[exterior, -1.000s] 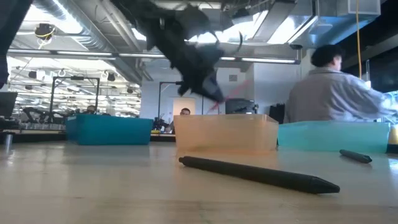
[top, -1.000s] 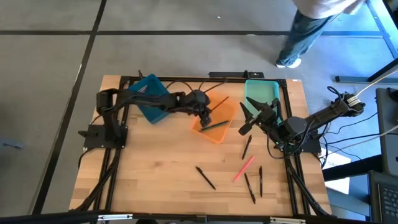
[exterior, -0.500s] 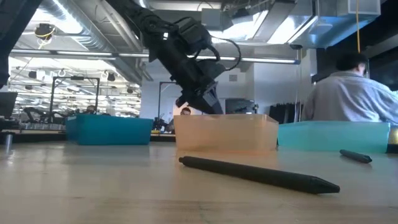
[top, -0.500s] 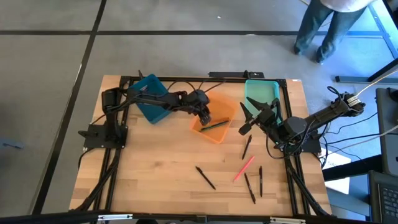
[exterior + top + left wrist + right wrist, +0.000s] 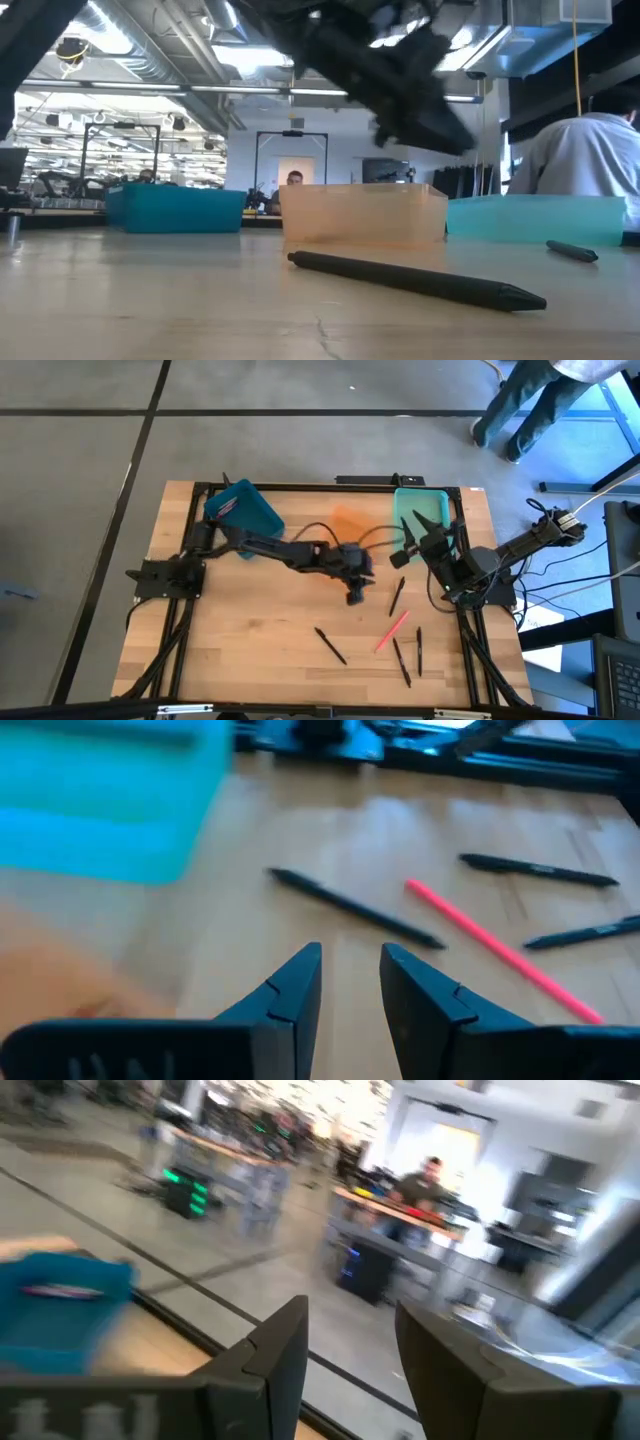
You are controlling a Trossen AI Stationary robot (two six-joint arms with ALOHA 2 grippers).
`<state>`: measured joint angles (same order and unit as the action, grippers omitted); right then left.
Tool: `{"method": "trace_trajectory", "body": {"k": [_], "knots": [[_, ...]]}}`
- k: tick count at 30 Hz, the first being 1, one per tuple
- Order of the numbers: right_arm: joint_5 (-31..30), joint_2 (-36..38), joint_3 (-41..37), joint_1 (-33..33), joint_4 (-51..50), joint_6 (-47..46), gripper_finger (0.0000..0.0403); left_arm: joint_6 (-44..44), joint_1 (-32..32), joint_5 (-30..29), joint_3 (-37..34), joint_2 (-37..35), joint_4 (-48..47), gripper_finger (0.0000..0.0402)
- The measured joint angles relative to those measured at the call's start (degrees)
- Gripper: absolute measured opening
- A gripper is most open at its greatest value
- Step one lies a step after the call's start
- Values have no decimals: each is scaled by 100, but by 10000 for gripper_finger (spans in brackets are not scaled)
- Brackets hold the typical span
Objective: Sort crayons/erasers/pens/pencils in bins
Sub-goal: Put the pink colored pencil into the orange bin
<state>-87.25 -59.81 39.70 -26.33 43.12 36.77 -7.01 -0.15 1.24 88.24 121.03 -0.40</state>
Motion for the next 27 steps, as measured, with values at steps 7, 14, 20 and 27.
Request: {"method": "trace_trajectory", "body": {"k": [7, 14, 20, 27], "knots": [[102, 89, 2, -243, 68, 253, 156, -62, -486, -357, 1286, 1048, -118, 100], [-175, 105, 2, -240, 39, 260, 156, -307, -960, -911, 2055, 1989, -171, 101], [-163, 103, 2, -240, 41, 210, 156, -303, -1302, -926, 2206, 2176, -103, 101], [89, 103, 2, -235, 95, 61, 156, 298, -1567, -1225, 2215, 2317, 106, 101]]}}
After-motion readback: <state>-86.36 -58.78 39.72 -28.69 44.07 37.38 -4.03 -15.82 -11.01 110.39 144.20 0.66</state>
